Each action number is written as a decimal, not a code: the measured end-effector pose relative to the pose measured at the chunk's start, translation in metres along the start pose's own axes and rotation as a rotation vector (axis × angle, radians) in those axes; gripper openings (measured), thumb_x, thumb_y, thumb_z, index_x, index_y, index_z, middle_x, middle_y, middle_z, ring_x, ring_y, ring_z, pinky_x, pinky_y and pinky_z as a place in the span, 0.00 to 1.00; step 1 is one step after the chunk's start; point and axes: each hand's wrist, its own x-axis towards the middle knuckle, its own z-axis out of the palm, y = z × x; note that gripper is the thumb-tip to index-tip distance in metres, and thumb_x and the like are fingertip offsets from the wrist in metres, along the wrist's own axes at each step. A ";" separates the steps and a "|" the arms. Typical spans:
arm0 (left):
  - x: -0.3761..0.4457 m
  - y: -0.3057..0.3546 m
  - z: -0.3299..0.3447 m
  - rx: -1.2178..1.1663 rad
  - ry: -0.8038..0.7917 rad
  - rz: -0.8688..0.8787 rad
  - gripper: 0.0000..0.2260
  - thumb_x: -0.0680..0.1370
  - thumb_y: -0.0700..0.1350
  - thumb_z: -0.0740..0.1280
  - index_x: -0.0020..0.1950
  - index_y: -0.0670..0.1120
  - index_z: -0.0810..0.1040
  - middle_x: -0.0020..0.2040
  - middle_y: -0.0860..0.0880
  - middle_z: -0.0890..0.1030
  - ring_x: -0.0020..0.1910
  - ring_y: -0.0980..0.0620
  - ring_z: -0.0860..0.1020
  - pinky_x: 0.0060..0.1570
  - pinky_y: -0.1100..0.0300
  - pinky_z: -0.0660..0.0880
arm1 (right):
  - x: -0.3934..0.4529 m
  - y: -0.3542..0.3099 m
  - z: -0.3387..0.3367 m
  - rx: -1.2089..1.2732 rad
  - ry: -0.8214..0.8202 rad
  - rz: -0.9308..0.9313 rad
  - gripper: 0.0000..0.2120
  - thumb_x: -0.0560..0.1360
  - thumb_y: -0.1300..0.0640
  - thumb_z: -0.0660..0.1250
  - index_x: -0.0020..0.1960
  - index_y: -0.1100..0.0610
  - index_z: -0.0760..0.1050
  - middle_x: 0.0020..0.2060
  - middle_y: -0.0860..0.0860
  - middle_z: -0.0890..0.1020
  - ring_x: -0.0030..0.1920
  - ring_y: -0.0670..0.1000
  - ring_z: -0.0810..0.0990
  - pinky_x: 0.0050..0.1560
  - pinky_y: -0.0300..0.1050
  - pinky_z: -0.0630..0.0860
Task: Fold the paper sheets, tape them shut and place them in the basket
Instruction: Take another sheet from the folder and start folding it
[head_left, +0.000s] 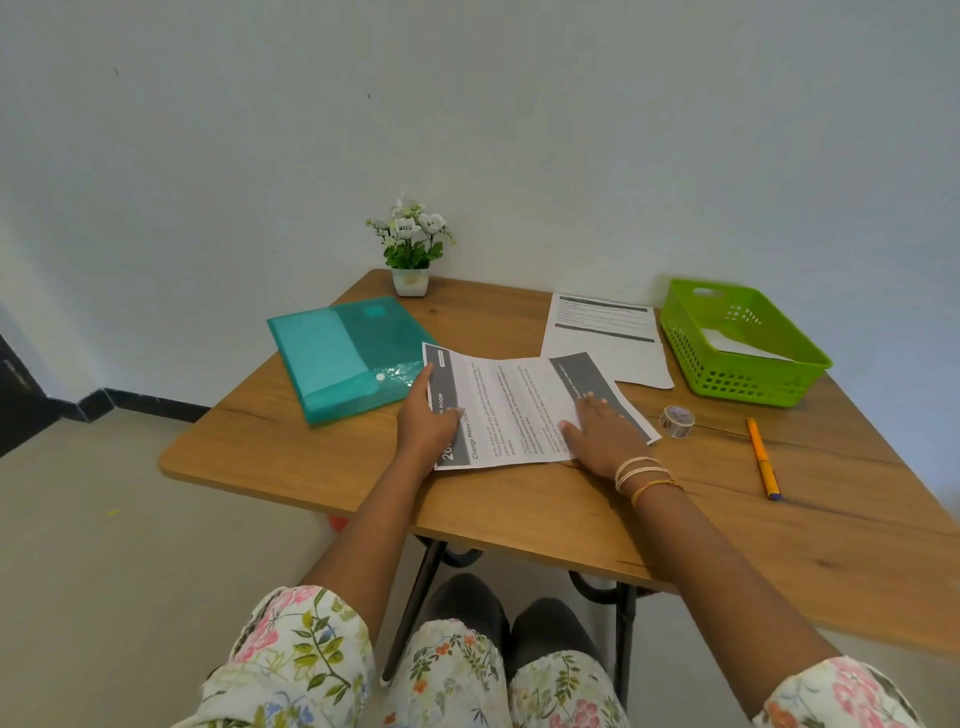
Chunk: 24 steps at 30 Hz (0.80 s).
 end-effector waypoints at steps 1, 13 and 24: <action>0.000 0.000 0.001 0.002 0.007 -0.013 0.34 0.75 0.36 0.70 0.76 0.50 0.61 0.66 0.45 0.74 0.52 0.53 0.76 0.53 0.51 0.79 | 0.001 0.003 -0.001 -0.002 -0.003 0.004 0.31 0.81 0.42 0.48 0.78 0.55 0.48 0.78 0.52 0.50 0.77 0.54 0.51 0.75 0.54 0.53; 0.002 -0.001 0.003 -0.140 0.042 -0.043 0.21 0.79 0.38 0.61 0.70 0.53 0.70 0.54 0.50 0.81 0.43 0.55 0.81 0.31 0.63 0.75 | -0.036 -0.035 0.000 0.184 0.182 -0.080 0.28 0.80 0.45 0.56 0.76 0.56 0.57 0.76 0.53 0.60 0.74 0.55 0.61 0.73 0.52 0.61; -0.002 -0.001 0.003 -0.327 0.019 -0.040 0.16 0.83 0.47 0.56 0.69 0.47 0.72 0.56 0.47 0.82 0.49 0.50 0.82 0.42 0.57 0.78 | -0.066 -0.088 0.011 0.282 0.254 -0.415 0.32 0.69 0.38 0.66 0.69 0.50 0.66 0.62 0.49 0.76 0.57 0.50 0.77 0.48 0.35 0.71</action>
